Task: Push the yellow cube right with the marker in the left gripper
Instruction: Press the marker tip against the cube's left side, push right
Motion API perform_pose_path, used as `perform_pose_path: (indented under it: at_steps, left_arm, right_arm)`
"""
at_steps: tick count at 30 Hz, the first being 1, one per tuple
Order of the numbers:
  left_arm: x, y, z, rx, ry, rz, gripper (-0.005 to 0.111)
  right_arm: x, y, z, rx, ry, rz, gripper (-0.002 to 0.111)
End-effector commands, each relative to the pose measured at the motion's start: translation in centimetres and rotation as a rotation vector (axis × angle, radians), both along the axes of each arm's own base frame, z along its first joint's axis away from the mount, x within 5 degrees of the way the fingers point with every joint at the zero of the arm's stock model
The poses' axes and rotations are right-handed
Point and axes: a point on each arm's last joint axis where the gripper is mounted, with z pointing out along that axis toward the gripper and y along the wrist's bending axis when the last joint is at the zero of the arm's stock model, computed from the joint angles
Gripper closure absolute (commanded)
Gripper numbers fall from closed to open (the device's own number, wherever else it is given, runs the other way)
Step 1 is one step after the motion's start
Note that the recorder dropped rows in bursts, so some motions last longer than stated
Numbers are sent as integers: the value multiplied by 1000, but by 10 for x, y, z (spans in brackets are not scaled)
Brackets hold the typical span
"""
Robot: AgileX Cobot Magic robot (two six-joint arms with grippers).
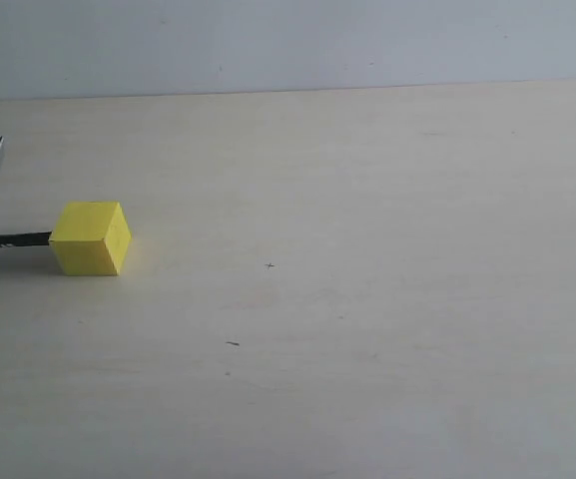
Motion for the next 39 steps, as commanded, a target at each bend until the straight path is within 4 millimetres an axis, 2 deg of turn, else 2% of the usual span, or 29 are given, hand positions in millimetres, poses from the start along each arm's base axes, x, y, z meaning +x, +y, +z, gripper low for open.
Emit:
perform_pose_path:
  at_steps: [1, 10, 13, 15, 16, 18, 21, 24, 27, 32, 36, 39]
  left_arm:
    - [-2, 11, 1, 15, 5, 35, 107]
    - [-3, 3, 1, -25, 21, 33, 107]
    - [-3, -16, 1, -65, 38, 19, 107]
    - [-2, -36, 1, -84, 49, -23, 107]
    - [-3, -57, 1, -83, 57, -78, 107]
    - [-3, -76, 4, -72, 49, -117, 107]
    - [-2, -69, 9, -75, 22, -59, 107]
    - [-7, -43, 9, -84, 87, 47, 107]
    - [-13, -40, 9, -93, 155, 77, 107]
    - [-8, -74, 10, -144, 103, 40, 107]
    - [-6, -110, 10, -179, 46, 5, 107]
    - [-6, -122, 10, -159, 21, -30, 107]
  right_arm:
    - [0, 0, -1, -4, -8, 1, 108]
    - [0, 0, -1, -4, -8, 1, 108]
    - [0, 0, -1, -4, -8, 1, 108]
    - [0, 0, -1, -4, -8, 1, 108]
    - [0, 0, -1, -4, -8, 1, 108]
    - [0, 0, -1, -4, -8, 1, 108]
    - [0, 0, -1, -4, -8, 1, 108]
    - [0, 0, -1, -2, -8, 1, 108]
    - [0, 0, -1, -2, -8, 1, 108]
    - [0, 0, -1, -2, -8, 1, 108]
    - [0, 0, -1, -2, -8, 1, 108]
    - [0, 0, -1, -2, -8, 1, 108]
